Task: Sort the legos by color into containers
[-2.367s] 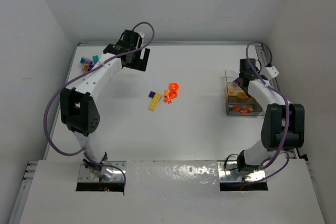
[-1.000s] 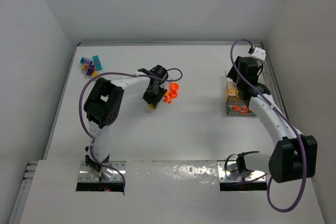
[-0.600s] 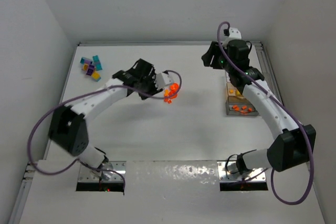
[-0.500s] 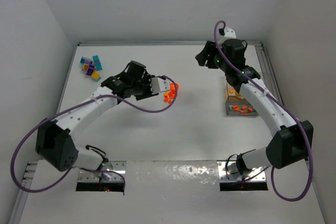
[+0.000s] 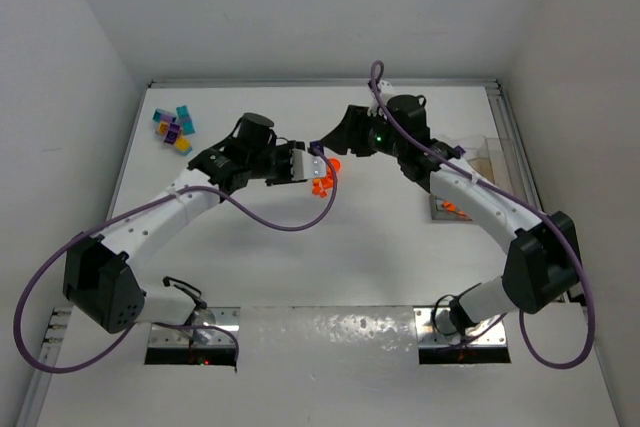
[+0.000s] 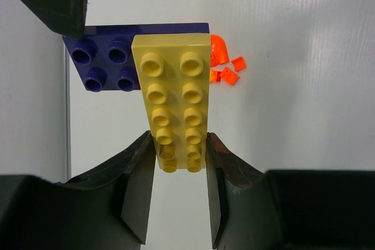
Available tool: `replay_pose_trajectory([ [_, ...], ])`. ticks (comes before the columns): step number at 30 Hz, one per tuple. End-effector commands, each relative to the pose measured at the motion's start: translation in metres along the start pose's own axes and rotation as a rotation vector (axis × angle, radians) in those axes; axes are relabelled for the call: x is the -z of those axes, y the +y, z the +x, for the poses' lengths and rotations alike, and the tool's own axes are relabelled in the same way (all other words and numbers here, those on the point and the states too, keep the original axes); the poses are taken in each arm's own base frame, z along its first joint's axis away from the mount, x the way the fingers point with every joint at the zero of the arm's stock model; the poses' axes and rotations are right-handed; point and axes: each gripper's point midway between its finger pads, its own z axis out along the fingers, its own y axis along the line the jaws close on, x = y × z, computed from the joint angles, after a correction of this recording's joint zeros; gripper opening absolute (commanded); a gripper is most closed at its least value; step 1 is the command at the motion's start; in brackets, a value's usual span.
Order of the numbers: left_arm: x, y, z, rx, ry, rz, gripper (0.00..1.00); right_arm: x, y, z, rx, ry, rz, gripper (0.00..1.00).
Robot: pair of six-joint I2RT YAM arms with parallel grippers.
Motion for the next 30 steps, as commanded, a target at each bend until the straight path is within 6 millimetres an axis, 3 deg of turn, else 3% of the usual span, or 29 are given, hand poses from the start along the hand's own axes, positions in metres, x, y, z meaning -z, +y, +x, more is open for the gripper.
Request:
replay_pose_trajectory([
  [1, 0.003, 0.004, -0.011, -0.012, -0.057, -0.012, 0.0, 0.0, 0.028, -0.011, -0.009, -0.044, -0.098, 0.61],
  [6, 0.004, 0.006, -0.011, 0.0, -0.048, -0.015, 0.0, -0.002, 0.036, -0.01, 0.006, -0.04, -0.125, 0.59],
  [11, 0.006, 0.005, -0.016, 0.017, -0.06, -0.006, 0.0, -0.002, 0.038, -0.008, 0.005, -0.045, -0.128, 0.49],
  [18, 0.004, 0.008, -0.018, 0.025, -0.071, -0.015, 0.0, -0.019, 0.047, 0.021, -0.011, 0.036, -0.144, 0.47],
  [21, 0.005, 0.007, -0.019, 0.038, -0.075, -0.007, 0.0, -0.023, 0.046, 0.021, -0.023, 0.035, -0.132, 0.41],
  [23, 0.006, 0.008, -0.019, 0.048, -0.071, -0.014, 0.0, -0.024, 0.044, 0.02, -0.025, 0.021, -0.123, 0.3],
  [26, 0.007, 0.008, -0.018, 0.053, -0.064, -0.015, 0.0, -0.021, 0.039, 0.018, -0.024, 0.0, -0.097, 0.03],
  [30, 0.012, 0.004, -0.018, 0.041, -0.057, 0.002, 0.0, -0.019, 0.015, 0.016, -0.044, -0.024, -0.003, 0.0],
])
